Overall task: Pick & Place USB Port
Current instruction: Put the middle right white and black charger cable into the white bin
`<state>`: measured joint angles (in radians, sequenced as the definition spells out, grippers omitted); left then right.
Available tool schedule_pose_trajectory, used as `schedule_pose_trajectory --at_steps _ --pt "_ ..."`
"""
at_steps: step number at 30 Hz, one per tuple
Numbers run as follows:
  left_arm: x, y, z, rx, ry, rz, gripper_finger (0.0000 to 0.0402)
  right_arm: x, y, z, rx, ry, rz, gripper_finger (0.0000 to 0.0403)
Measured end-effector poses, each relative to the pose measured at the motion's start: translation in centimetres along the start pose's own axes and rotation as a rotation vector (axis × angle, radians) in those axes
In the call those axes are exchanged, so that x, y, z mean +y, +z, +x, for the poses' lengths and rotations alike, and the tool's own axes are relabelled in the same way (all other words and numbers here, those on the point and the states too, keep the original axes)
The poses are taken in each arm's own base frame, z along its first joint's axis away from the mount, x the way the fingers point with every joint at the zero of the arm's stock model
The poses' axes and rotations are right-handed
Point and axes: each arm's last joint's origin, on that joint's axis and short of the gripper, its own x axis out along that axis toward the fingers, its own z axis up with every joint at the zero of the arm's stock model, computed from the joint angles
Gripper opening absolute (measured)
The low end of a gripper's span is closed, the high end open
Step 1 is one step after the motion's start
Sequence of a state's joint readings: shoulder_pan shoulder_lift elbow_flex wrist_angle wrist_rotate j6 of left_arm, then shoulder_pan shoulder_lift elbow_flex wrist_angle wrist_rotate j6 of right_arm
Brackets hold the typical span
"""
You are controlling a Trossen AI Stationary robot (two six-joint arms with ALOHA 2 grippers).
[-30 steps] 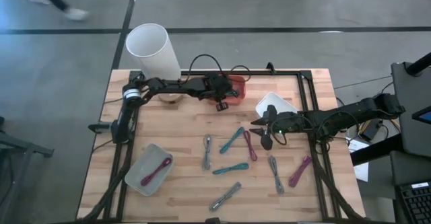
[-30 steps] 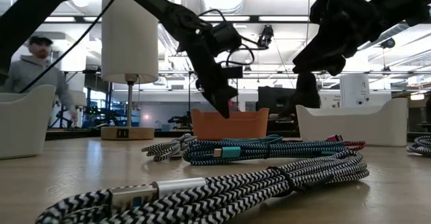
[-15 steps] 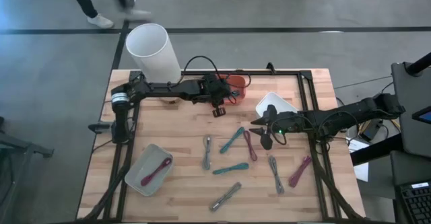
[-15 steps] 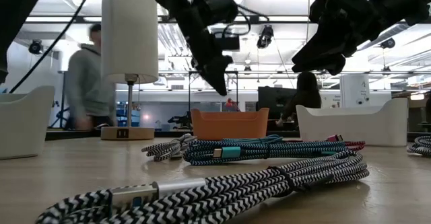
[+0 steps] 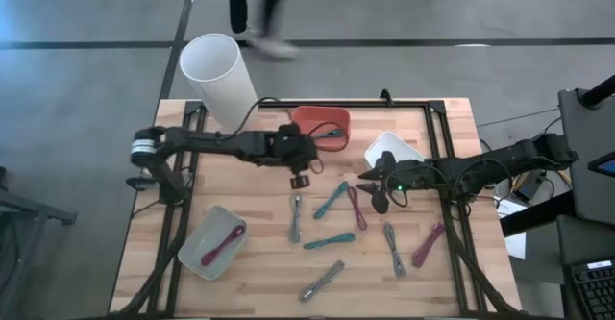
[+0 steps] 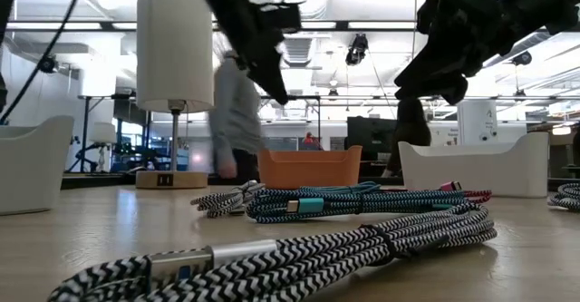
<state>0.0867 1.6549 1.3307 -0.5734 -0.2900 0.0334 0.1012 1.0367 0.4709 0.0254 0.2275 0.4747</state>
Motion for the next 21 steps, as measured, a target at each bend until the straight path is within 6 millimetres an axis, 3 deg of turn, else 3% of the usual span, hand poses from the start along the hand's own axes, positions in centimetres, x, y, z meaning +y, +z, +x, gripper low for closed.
schedule_pose_trajectory --at_steps 12,17,21 --pt "-0.9 -7.5 -3.3 -0.261 -0.045 -0.117 0.0073 0.7 0.6 -0.7 0.13 -0.023 0.037 0.0157" --pt "-0.7 -9.7 -3.8 -0.294 -0.054 -0.186 0.007 1.5 1.2 -1.5 0.217 -0.016 0.148 0.0157" --pt "-0.8 -11.0 -3.6 -0.304 -0.061 -0.224 0.0069 2.0 0.5 -2.0 0.3 -0.043 0.275 0.0157"
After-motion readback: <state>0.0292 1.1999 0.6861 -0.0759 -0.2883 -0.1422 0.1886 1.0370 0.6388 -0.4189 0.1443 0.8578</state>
